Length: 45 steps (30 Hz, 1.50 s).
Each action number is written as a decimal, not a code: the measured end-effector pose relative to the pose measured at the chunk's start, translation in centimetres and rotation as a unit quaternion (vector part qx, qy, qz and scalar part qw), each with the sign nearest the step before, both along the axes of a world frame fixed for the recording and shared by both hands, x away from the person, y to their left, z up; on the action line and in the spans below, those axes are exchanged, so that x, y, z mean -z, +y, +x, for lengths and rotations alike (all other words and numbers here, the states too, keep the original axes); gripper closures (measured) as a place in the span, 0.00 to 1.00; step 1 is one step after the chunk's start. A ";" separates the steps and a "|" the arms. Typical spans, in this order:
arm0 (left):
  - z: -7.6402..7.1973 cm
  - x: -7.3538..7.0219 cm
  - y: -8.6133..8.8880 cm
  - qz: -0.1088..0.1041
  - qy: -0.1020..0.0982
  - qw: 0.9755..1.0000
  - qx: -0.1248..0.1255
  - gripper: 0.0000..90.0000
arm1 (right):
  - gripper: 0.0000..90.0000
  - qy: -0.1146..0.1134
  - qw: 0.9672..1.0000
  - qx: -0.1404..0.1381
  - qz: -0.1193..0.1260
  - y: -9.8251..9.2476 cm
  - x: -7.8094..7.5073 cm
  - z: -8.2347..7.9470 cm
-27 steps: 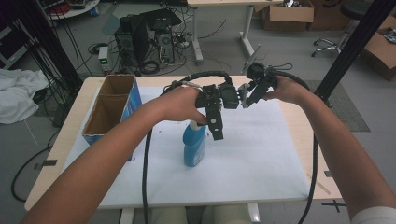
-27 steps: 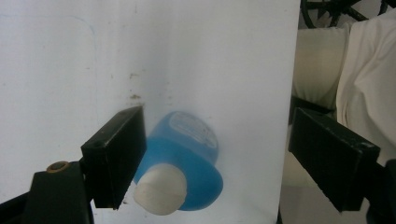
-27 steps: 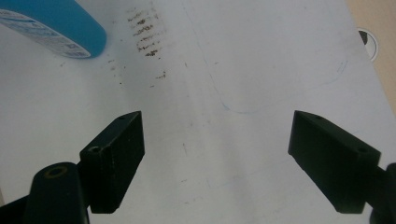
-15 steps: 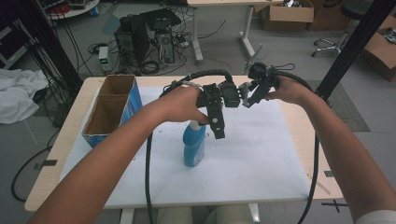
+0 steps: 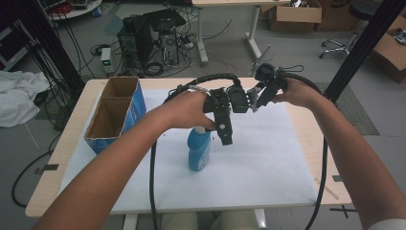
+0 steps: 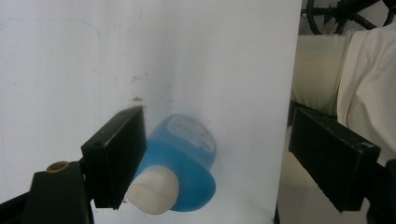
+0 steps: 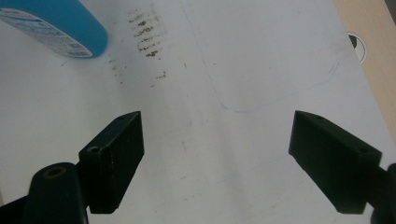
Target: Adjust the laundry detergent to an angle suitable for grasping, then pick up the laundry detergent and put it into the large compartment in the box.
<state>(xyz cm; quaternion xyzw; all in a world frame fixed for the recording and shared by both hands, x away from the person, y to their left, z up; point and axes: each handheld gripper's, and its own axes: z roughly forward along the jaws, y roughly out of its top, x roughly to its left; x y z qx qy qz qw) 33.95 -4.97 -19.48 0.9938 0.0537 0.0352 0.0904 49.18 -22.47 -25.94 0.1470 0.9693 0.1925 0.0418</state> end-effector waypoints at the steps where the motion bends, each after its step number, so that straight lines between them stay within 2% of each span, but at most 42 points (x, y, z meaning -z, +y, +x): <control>1: 0.0 0.0 0.0 0.000 0.000 1.000 0.000 0.22 | 0.20 0.000 1.000 0.000 0.000 0.0 0.0 0.0; 3: 0.1 0.0 0.0 -0.006 0.002 1.000 -0.002 0.22 | 0.20 -0.001 1.000 0.000 0.001 -0.1 0.0 0.0; 16: 0.1 0.3 -0.1 -0.005 0.001 1.000 -0.005 0.22 | 0.20 -0.004 1.000 -0.004 -0.003 0.0 0.1 -0.1; 21: -0.1 0.1 0.1 -0.004 -0.007 1.000 -0.024 0.22 | 0.20 -0.006 1.000 -0.001 -0.001 0.0 -0.1 -0.2; 25: 0.0 -0.1 0.6 -0.009 -0.016 0.998 -0.063 0.22 | 0.20 -0.008 1.000 -0.001 -0.001 0.0 -0.2 -0.3; 27: 0.1 -0.2 0.7 -0.014 -0.016 0.997 -0.070 0.22 | 0.20 -0.008 1.000 -0.001 -0.001 0.0 -0.2 -0.4; 28: 0.2 -0.3 1.0 -0.023 -0.018 0.995 -0.091 0.22 | 0.20 -0.008 1.000 0.000 -0.001 -0.2 -0.2 -0.4; 31: 0.2 -0.6 1.2 -0.025 -0.032 0.991 -0.126 0.22 | 0.20 -0.009 1.000 0.001 -0.002 -0.3 -0.2 -0.5; 32: 0.2 -0.6 1.2 -0.025 -0.032 0.991 -0.126 0.22 | 0.20 -0.009 1.000 0.001 -0.002 -0.3 -0.2 -0.5; 33: 0.3 -0.8 1.5 -0.033 -0.035 0.988 -0.148 0.22 | 0.20 -0.008 1.000 0.002 -0.002 -0.4 -0.2 -0.6; 34: 0.3 -1.0 1.6 -0.037 -0.037 0.986 -0.157 0.22 | 0.20 -0.010 1.000 0.001 -0.002 -0.4 -0.2 -0.6; 35: 0.3 -1.0 1.6 -0.037 -0.037 0.986 -0.157 0.22 | 0.20 -0.010 1.000 0.001 -0.002 -0.4 -0.2 -0.6; 36: 0.5 -1.2 1.8 -0.040 -0.045 0.983 -0.176 0.22 | 0.20 -0.009 1.000 0.003 -0.001 -0.5 -0.1 -0.7; 39: 0.7 -1.4 2.1 -0.047 -0.045 0.976 -0.209 0.22 | 0.20 -0.008 1.000 0.002 -0.001 -0.5 0.0 -0.7; 40: 0.7 -1.4 2.1 -0.047 -0.045 0.976 -0.209 0.22 | 0.20 -0.008 1.000 0.002 -0.001 -0.5 0.0 -0.7; 41: 0.8 -1.4 2.2 -0.051 -0.044 0.973 -0.221 0.22 | 0.20 -0.008 1.000 0.000 -0.001 -0.4 0.0 -0.8; 42: 0.9 -1.5 2.5 -0.059 -0.044 0.968 -0.241 0.22 | 0.20 -0.009 1.000 -0.001 -0.001 -0.4 0.1 -0.8; 44: 1.0 -1.4 2.6 -0.055 -0.053 0.963 -0.258 0.22 | 0.20 -0.010 1.000 -0.001 0.000 -0.5 0.1 -0.8; 45: 1.0 -1.4 2.6 -0.055 -0.053 0.963 -0.258 0.22 | 0.20 -0.010 1.000 -0.001 0.000 -0.5 0.1 -0.8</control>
